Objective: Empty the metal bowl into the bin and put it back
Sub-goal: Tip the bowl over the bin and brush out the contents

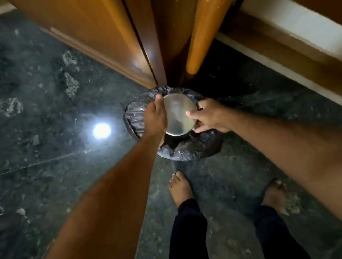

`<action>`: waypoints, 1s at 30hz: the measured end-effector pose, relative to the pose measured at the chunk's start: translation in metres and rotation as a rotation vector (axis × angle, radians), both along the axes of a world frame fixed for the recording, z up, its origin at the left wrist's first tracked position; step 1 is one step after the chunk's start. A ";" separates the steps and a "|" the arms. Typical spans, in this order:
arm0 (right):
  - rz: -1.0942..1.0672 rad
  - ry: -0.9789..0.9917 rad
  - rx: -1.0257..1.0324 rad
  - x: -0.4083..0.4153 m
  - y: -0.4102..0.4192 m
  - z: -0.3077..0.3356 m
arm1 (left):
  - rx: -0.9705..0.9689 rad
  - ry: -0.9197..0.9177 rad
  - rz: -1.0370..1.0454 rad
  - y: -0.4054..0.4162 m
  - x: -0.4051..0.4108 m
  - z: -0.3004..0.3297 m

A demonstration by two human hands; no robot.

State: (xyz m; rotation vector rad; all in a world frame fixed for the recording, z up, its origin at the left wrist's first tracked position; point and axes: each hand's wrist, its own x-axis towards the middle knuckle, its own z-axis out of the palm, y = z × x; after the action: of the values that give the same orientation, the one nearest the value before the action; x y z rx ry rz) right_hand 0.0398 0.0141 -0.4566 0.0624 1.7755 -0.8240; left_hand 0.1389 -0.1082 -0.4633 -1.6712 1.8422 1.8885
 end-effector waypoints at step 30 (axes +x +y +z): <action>0.902 1.261 -0.199 0.076 0.008 0.039 | 0.155 -0.151 0.153 0.006 -0.001 0.002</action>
State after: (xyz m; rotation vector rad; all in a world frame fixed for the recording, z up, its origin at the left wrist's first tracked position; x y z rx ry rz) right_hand 0.1154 0.0217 -0.4175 -1.5716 2.4370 -0.3051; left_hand 0.1382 -0.1018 -0.4609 -1.8895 1.5130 1.8447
